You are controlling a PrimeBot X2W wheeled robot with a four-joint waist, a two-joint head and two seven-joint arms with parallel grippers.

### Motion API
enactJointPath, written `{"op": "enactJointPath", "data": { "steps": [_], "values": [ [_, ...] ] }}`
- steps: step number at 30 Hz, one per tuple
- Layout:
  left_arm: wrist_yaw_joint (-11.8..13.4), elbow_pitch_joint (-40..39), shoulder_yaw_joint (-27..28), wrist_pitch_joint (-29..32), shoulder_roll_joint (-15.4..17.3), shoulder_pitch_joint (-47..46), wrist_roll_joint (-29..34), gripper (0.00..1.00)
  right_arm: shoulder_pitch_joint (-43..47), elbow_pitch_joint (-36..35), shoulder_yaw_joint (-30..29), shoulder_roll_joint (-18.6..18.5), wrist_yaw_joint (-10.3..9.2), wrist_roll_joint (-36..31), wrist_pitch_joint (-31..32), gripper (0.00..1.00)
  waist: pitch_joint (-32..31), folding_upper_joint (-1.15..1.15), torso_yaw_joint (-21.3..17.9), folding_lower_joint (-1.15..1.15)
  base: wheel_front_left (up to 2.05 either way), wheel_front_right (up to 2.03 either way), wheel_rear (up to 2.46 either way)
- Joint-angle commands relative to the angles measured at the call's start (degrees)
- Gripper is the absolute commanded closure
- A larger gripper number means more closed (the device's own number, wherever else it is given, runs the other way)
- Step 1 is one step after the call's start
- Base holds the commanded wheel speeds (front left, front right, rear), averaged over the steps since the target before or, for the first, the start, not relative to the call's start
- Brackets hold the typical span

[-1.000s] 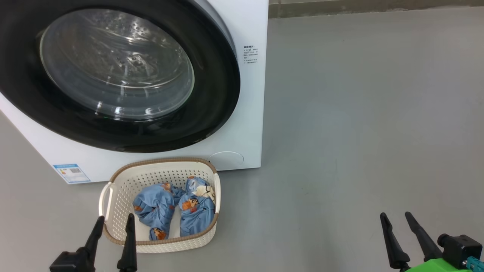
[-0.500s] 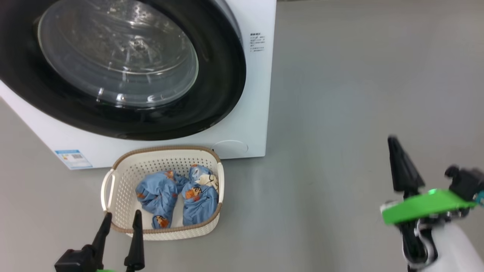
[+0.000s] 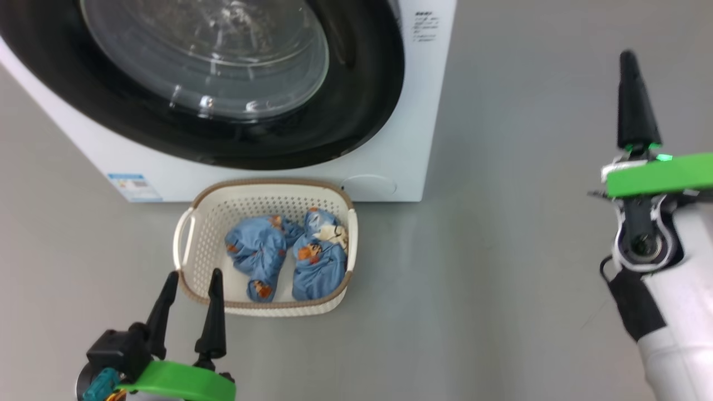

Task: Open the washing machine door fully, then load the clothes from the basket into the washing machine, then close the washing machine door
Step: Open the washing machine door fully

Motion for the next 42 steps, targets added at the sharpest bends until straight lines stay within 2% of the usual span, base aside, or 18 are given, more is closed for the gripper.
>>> {"op": "enactJointPath", "data": {
  "steps": [1,6,10,19,30,42],
  "values": [
    [-0.1,-1.6,1.3,-0.4,0.6,-2.7,-0.5,0.0,-3.1,-0.5,1.9,-0.8,0.09,2.5,-0.3,1.0,2.6,0.0,2.4,0.0,0.0,0.0,0.0],
    [-0.1,-1.7,0.5,-0.4,0.6,-4.1,-1.4,0.0,-8.7,1.7,4.5,-3.3,0.09,8.7,-0.3,1.0,5.1,0.0,4.2,0.0,0.0,0.0,0.0],
    [-0.1,-2.1,-0.4,-0.4,0.6,-5.4,-2.0,0.0,-13.0,2.7,7.9,-5.5,0.09,16.3,1.5,1.0,7.4,0.0,5.6,0.0,0.0,0.0,0.0],
    [0.0,-2.9,-3.1,-0.4,0.6,-8.5,-3.9,0.0,-20.7,4.4,12.9,-9.4,0.09,30.7,15.4,1.0,12.0,0.0,8.5,0.0,0.0,0.0,0.0],
    [0.9,-3.9,-6.4,-0.4,0.6,-10.9,-5.8,0.0,-27.9,7.9,14.1,-11.0,0.09,36.1,27.9,1.0,16.6,0.0,11.1,0.0,0.0,0.0,0.0],
    [1.6,-5.3,-9.6,-0.4,0.6,-12.5,-7.4,0.0,-35.3,15.2,13.9,-11.2,0.09,38.0,38.9,1.0,20.3,0.0,14.0,0.0,0.0,0.0,0.0]
  ]
}}
